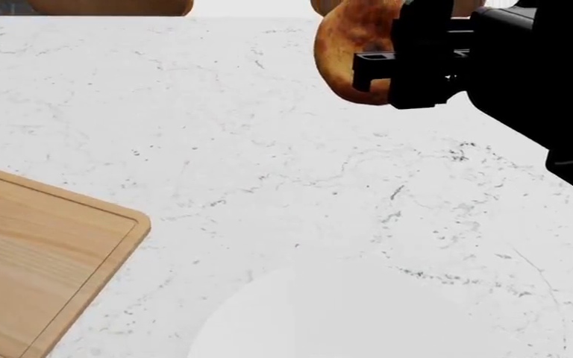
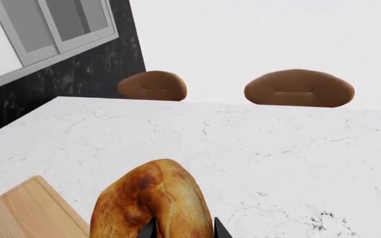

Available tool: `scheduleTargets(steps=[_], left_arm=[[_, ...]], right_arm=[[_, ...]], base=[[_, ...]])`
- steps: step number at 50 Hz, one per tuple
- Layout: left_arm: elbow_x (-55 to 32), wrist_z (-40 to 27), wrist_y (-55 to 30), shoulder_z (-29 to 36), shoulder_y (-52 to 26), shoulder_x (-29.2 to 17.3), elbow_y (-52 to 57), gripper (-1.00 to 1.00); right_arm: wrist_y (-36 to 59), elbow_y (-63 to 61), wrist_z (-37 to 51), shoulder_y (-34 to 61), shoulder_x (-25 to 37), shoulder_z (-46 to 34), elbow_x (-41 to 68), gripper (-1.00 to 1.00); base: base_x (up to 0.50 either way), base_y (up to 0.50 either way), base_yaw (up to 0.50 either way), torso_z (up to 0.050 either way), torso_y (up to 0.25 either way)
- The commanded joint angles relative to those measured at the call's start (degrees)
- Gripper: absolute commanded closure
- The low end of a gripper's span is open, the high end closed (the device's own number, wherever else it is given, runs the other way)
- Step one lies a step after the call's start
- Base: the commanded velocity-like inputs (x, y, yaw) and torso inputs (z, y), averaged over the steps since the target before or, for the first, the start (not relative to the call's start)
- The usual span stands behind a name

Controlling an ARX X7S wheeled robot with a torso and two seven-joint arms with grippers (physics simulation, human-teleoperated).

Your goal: Place all breads on the cutting board.

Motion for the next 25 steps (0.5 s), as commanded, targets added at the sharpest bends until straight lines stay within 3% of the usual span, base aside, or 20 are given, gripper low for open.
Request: scheduleTargets(steps=[1, 25], left_arm=[[0.9, 1.9, -1.8, 2.9, 1.6, 0.5, 0.0, 1.0], [0.6, 4.3, -2.2, 7.3, 3.2, 0.6, 0.0, 1.0]], right_arm=[[-0.3, -0.6, -0.6, -0.8, 0.5, 0.4, -0.7, 1.0], [-0.7, -1.4, -0.2, -1.3, 1.0, 0.7, -0.3, 1.0]], base=[[0.0, 0.01, 0.0, 0.0, 0.0], [0.0, 0.01, 0.0, 0.0, 0.0]])
